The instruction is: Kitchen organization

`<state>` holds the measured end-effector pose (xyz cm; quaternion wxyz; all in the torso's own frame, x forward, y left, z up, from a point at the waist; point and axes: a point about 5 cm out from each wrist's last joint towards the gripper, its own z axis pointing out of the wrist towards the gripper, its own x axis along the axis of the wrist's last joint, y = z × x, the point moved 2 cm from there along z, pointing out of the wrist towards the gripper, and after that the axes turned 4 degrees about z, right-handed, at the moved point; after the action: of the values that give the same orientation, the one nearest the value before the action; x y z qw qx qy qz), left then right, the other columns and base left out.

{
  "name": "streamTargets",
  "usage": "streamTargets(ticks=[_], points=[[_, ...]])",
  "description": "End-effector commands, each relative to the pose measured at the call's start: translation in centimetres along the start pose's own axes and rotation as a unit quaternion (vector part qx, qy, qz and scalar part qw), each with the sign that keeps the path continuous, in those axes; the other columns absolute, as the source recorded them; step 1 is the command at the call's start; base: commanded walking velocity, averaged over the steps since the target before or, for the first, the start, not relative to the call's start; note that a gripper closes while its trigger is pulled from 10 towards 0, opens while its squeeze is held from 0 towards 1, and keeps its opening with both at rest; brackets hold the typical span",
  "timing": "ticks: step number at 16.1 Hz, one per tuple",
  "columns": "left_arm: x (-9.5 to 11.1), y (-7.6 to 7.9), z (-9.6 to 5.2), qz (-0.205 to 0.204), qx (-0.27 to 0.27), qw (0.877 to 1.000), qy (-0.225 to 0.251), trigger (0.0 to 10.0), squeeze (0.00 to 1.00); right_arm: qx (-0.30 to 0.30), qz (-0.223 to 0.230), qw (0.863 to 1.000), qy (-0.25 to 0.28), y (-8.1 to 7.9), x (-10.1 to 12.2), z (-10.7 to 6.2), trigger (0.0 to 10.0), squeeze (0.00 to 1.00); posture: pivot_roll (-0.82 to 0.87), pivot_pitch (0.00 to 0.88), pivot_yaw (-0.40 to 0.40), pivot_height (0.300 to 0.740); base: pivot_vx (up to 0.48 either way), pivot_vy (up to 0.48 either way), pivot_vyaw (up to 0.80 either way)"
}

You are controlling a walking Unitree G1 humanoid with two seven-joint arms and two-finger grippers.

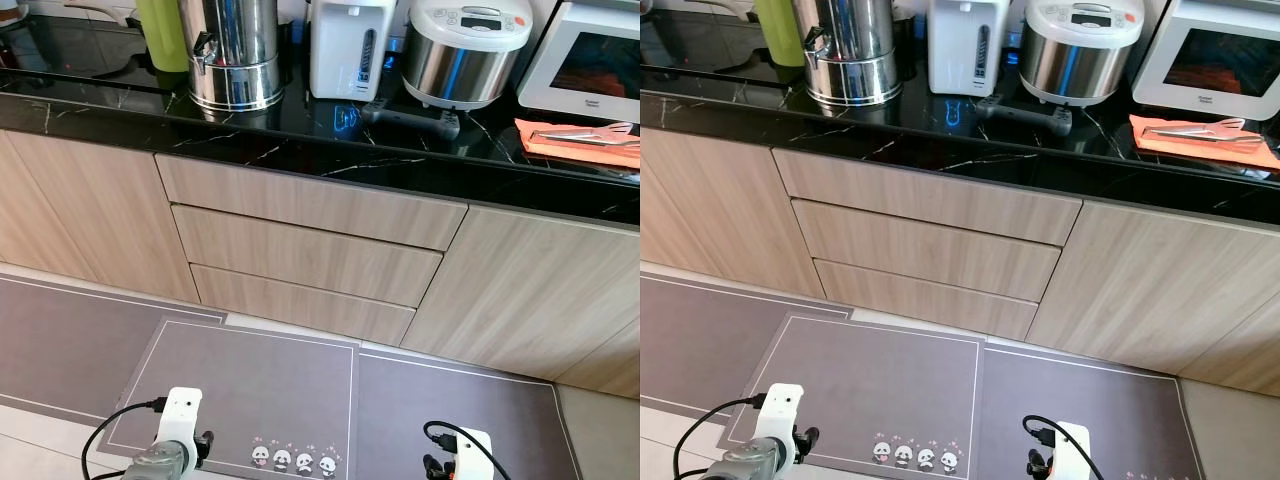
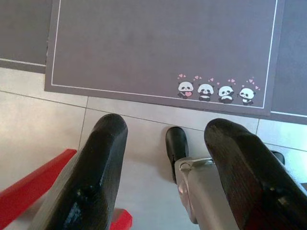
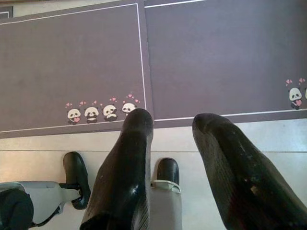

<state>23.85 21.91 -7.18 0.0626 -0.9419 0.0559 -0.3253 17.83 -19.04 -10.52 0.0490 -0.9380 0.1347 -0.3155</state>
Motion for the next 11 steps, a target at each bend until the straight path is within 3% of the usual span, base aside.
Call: streamTargets(ticks=[1,5,11], points=[[-0.4,-0.1,0.0,-0.013,0.005,1.000,-0.006,10.0,0.00,-0.006,0.012,1.000,-0.001,0.3,-0.2,-0.1,10.0,0.00,0.12,0.000,-0.078,0.740,0.000,0.000,0.00],[0.1,0.2,0.0,-0.013,0.000,1.000,0.000,10.0,0.00,-0.008,0.009,1.000,-0.008,0.3,-0.8,-0.2,10.0,0.00,0.11,0.000,-0.075,0.740,0.000,0.000,0.00],[1.3,1.3,0.2,-0.008,-0.018,1.000,0.015,10.0,0.00,-0.016,0.009,0.999,-0.026,0.1,-1.4,-0.2,10.0,0.00,0.09,0.000,-0.068,0.740,0.000,0.000,-0.71]])
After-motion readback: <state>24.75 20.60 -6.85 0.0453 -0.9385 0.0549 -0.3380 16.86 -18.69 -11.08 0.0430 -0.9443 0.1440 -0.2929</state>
